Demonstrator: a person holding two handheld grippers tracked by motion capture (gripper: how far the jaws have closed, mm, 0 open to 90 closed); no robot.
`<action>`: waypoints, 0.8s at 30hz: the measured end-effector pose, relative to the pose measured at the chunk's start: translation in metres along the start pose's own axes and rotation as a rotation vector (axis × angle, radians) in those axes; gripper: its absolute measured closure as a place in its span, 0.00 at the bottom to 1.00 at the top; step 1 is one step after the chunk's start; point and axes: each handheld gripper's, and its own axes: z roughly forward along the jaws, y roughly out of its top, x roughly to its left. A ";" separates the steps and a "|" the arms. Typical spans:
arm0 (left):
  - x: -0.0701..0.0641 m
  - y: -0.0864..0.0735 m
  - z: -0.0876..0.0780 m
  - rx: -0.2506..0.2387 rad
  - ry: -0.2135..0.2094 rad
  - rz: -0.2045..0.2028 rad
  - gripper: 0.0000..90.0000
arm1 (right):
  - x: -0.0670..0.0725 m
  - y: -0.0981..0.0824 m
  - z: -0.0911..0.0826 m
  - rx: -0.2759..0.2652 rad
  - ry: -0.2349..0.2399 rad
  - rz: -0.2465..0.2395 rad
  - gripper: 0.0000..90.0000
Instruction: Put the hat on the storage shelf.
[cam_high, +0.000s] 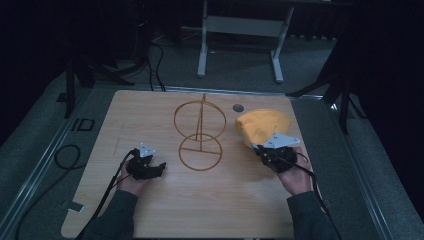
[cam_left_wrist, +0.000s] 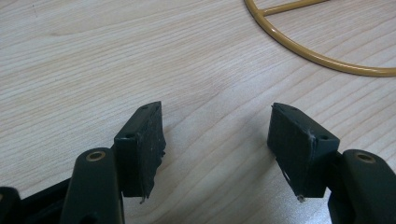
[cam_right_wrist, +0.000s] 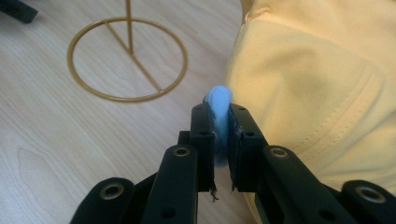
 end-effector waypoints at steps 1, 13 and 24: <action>0.000 0.000 0.000 0.000 0.000 0.000 0.41 | -0.002 0.001 -0.003 -0.002 -0.005 -0.002 0.91; 0.000 0.000 0.000 0.002 0.000 0.001 0.41 | -0.029 0.014 -0.037 -0.025 -0.042 0.007 0.93; 0.000 0.000 0.000 -0.001 0.001 -0.001 0.40 | -0.052 0.031 -0.058 0.005 -0.021 -0.001 0.92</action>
